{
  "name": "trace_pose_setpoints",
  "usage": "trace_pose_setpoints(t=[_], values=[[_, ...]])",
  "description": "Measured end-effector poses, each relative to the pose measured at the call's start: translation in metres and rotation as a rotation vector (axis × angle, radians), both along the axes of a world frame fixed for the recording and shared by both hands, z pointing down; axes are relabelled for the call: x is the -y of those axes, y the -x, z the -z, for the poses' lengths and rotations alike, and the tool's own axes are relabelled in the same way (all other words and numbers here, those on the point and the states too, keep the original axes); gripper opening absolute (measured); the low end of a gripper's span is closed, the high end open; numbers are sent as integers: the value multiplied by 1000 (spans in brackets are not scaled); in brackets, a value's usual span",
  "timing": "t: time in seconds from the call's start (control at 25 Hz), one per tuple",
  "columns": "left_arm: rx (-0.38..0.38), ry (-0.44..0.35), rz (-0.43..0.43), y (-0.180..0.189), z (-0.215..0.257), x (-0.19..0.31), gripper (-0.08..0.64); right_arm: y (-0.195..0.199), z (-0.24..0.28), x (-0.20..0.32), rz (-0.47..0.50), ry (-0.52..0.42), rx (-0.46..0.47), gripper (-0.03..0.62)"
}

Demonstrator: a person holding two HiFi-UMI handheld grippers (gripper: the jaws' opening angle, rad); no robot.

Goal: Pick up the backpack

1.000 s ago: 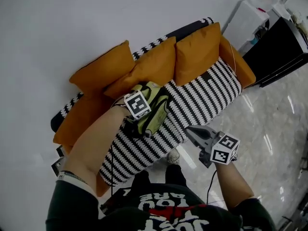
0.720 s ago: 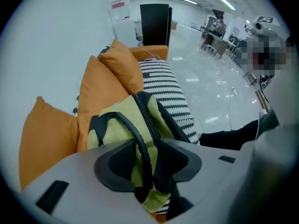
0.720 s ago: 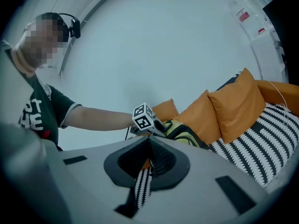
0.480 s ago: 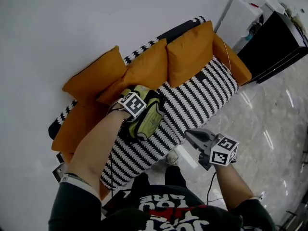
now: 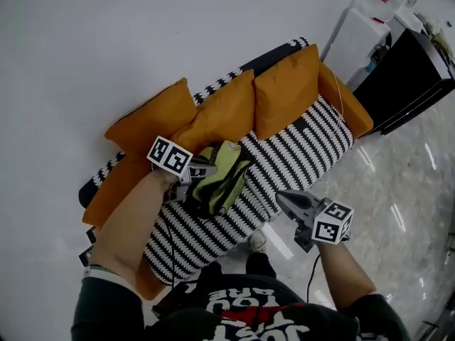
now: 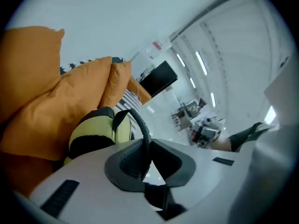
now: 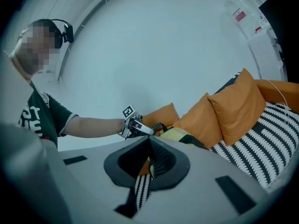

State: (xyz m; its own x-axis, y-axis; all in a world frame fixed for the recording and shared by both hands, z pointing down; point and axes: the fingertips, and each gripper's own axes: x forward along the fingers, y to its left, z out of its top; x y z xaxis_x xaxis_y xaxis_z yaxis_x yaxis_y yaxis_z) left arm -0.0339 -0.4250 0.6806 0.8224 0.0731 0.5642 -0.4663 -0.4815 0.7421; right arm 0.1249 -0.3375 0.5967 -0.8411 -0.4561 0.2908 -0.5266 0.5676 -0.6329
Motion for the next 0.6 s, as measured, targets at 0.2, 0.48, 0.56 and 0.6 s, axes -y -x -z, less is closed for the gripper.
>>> trace_pose_setpoints(t=[0.2, 0.48, 0.56, 0.6], values=[[-307, 52, 114, -11, 45, -23, 49, 6, 18, 5, 0, -25, 4, 26], [-613, 103, 364, -10, 107, -41, 51, 4, 38, 10, -18, -46, 11, 26], [-659, 77, 401, -4, 131, -38, 51, 3, 46, 13, -21, -60, 12, 26], [-687, 62, 409, -1, 146, -37, 51, 3, 52, 14, -23, -69, 12, 26]])
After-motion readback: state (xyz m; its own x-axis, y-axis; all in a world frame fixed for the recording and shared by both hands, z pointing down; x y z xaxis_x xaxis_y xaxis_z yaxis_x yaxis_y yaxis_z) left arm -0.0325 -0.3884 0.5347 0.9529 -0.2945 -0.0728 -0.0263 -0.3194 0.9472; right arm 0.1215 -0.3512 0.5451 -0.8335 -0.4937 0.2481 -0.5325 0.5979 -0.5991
